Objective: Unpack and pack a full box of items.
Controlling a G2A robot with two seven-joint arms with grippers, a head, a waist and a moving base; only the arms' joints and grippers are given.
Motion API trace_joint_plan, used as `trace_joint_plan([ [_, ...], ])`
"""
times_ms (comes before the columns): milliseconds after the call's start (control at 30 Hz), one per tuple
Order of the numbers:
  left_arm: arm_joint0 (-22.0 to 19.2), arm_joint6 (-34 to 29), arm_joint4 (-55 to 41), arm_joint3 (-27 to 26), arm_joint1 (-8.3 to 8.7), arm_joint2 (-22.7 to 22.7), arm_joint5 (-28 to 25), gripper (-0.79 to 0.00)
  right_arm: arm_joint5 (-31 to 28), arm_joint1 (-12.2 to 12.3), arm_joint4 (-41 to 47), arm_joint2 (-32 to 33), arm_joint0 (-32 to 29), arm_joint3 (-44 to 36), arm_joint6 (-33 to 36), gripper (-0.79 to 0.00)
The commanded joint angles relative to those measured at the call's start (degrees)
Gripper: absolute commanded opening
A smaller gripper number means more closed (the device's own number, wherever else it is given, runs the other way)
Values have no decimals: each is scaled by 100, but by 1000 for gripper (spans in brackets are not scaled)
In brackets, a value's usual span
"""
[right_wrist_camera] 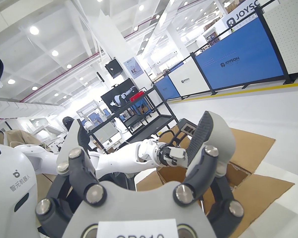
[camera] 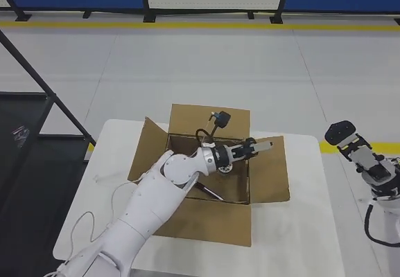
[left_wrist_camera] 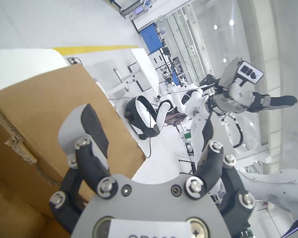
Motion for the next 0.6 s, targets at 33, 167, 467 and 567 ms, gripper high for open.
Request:
trace_joint_plan([
  [33,448,42,355,-826,287,-603,178,0,127,21,-566,-222,186,-85,79,0],
  [167,1341,29,832,-2298,651,-1548,603,0,314,46,-1243,-641,472,-167,330,0],
  [467,3447,-332,854,-4913,1157,-3769,1122,0,929,1,-2706,-2231,1326,-99,884,0],
  [567,3937,-350,783,-5270,1239,-4294,1147,0,930,-60,-2879,-2852,1631,82,988,0],
])
